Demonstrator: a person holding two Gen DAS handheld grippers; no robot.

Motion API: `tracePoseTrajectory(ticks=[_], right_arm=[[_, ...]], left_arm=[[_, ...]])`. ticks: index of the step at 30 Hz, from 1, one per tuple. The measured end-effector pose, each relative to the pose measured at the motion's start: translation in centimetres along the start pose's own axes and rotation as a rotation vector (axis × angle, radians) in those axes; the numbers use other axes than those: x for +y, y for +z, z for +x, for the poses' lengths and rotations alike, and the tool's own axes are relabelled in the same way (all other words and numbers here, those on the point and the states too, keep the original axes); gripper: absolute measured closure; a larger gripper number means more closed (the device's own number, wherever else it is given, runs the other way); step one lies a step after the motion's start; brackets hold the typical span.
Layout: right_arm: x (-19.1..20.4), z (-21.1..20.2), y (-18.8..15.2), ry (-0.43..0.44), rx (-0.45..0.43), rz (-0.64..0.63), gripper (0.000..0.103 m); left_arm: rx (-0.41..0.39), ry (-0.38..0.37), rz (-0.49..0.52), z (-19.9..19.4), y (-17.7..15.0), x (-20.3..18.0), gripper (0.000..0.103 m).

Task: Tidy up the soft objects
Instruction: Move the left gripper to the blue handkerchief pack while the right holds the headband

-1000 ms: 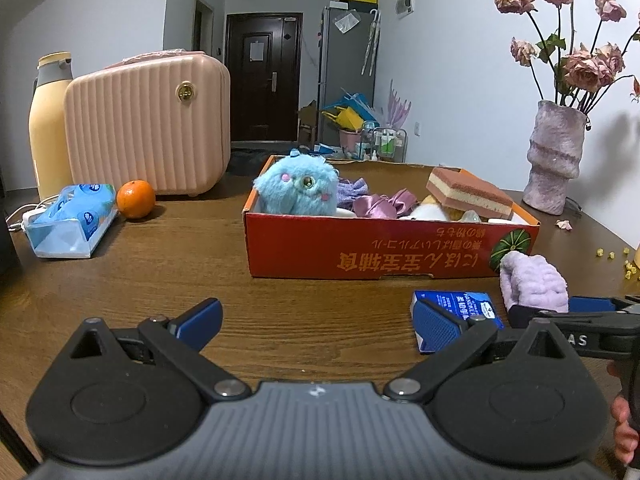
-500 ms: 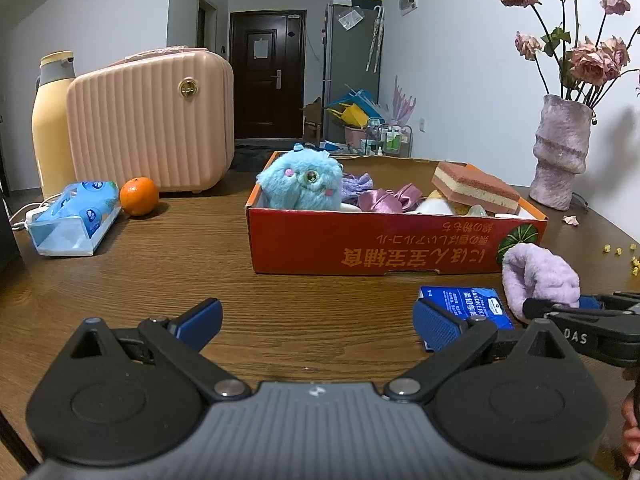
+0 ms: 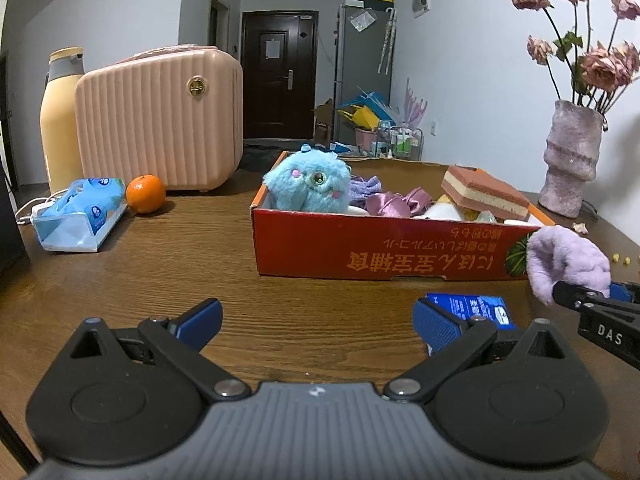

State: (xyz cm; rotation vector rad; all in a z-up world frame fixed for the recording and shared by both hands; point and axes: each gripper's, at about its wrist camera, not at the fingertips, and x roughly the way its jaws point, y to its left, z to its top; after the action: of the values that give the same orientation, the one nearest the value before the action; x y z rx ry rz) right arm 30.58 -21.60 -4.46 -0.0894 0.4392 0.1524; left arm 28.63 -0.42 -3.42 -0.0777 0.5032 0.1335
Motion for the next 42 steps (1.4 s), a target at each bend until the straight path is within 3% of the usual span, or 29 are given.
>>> tracePoseTrajectory(ticks=[12, 23, 42], right_arm=[[-2.6, -0.8, 0.3, -0.033, -0.044, 0.032, 0.070], [-5.5, -1.3, 0.5, -0.056, -0.069, 0.055, 0.070], [-8.0, -1.0, 0.1, -0.069, -0.062, 0.059, 0.069]], left_arm=[[0.038, -0.054, 0.025, 1.4, 0.0, -4.2, 0.000], [0.133, -0.106, 0.055, 4.0, -0.3, -8.2, 0.000], [0.198, -0.054, 0.104, 6.9, -0.4, -11.5, 0.000]])
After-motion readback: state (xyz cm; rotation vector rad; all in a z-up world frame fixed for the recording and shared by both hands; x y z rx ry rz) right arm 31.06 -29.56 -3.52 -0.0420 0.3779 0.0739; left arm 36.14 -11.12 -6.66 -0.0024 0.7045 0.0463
